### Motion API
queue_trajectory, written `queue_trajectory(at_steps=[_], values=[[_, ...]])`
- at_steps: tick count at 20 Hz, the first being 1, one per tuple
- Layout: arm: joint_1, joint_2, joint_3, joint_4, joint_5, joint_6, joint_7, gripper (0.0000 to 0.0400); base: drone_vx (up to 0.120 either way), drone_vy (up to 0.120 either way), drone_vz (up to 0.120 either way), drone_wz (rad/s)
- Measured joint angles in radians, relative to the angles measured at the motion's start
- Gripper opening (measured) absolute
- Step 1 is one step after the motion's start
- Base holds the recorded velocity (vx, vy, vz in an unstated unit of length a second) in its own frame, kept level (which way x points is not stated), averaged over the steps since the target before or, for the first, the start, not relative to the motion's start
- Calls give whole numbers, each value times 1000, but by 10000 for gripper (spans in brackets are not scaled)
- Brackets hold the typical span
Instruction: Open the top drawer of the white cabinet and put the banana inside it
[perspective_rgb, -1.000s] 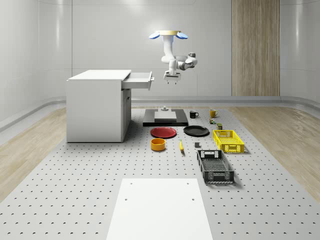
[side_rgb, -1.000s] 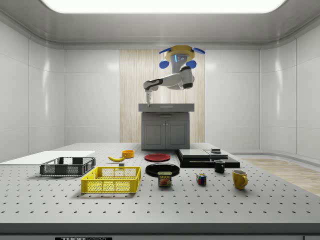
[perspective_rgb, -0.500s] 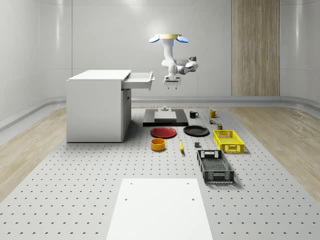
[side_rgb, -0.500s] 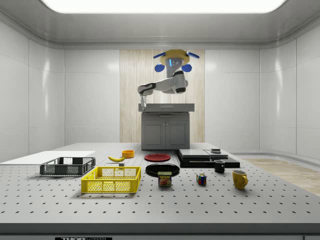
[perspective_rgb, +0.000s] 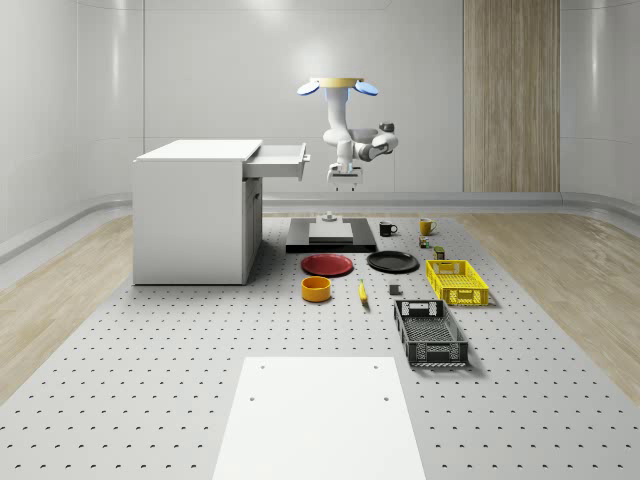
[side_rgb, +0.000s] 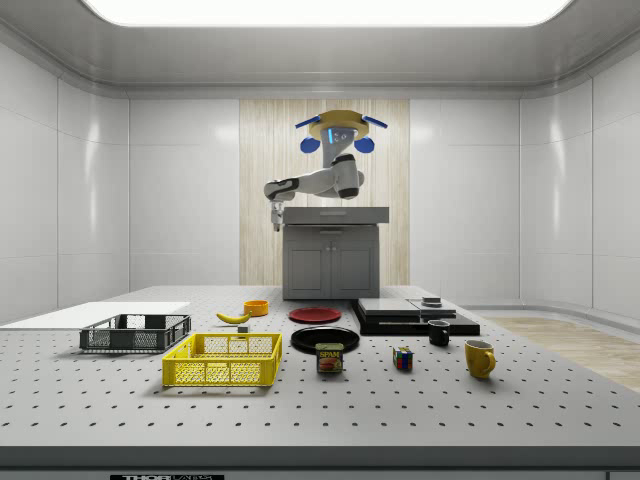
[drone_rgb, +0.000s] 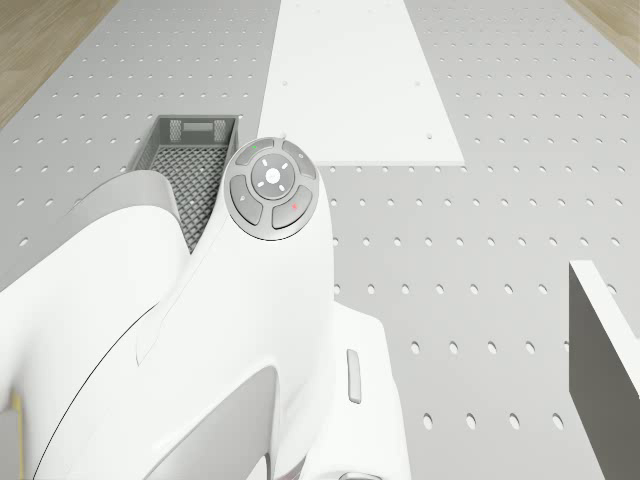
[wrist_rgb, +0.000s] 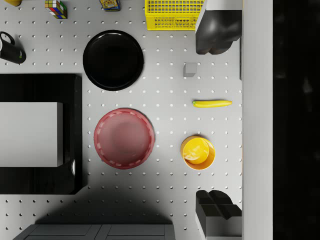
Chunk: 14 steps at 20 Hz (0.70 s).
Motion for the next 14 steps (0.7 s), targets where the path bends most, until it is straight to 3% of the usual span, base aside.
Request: queue_trajectory(at_steps=[8,10,14], values=[[1,-1,0,0,0,0,-1,400,120,120,0,0],[1,-1,0,0,0,0,-1,400,120,20,-20,0],[1,-1,0,0,0,0,-1,400,120,0,-120,0]])
